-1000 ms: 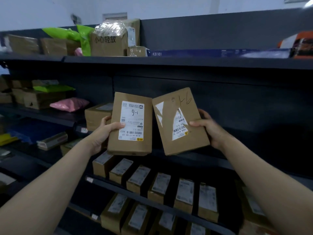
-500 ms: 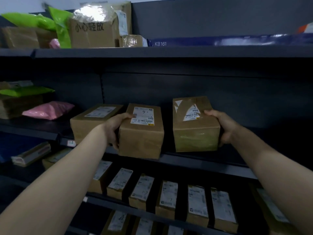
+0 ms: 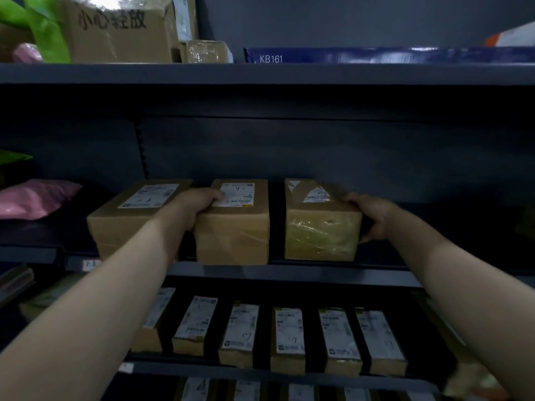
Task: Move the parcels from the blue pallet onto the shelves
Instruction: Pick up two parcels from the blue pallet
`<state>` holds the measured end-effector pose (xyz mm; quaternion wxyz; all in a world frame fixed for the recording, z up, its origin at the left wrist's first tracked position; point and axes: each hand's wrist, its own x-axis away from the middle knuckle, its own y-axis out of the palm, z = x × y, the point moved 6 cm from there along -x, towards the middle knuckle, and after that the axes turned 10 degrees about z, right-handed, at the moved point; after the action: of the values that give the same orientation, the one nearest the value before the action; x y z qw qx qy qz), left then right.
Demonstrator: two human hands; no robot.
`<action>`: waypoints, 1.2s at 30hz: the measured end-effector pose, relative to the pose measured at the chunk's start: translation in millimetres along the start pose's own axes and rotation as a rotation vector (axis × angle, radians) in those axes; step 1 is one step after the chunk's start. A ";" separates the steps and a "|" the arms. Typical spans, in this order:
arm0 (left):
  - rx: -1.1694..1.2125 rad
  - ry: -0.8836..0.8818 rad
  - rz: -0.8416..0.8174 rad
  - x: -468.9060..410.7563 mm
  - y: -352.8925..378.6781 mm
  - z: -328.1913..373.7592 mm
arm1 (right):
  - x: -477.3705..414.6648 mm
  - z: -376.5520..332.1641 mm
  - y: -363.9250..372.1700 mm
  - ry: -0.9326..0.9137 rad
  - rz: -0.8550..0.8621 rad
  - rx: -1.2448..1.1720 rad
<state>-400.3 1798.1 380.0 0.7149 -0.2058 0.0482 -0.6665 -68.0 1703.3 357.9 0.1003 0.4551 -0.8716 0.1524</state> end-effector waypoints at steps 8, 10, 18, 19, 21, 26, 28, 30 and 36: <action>-0.540 0.940 0.241 85.4 43.7 74.3 | 76.6 -30.2 -15.9 -0.631 0.413 0.483; -0.604 1.103 0.169 121.4 74.6 85.9 | 106.2 -27.1 -19.8 -0.678 0.464 0.753; -0.554 1.709 0.044 267.2 178.6 93.5 | 205.4 12.0 -113.0 -0.566 0.784 1.375; -0.538 1.759 0.030 285.5 189.4 92.9 | 217.1 18.6 -129.2 -0.538 0.825 1.398; -0.509 1.840 -0.003 323.2 209.4 90.8 | 241.1 32.4 -161.7 -0.480 0.898 1.437; -0.412 1.984 -0.079 430.1 252.2 87.4 | 309.7 64.4 -249.5 -0.328 1.079 1.500; -0.356 2.022 -0.126 479.8 268.2 83.7 | 340.6 80.4 -287.1 -0.270 1.137 1.511; -0.305 2.063 -0.186 535.7 287.3 75.9 | 375.6 100.0 -328.1 -0.201 1.184 1.526; -0.101 2.160 -0.390 718.7 334.3 41.7 | 501.9 175.8 -450.4 0.109 1.291 1.551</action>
<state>2.7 1117.5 445.8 0.1690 0.4531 0.6425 -0.5944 12.8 1014.8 429.7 -0.2851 -0.1714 -0.6058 0.7227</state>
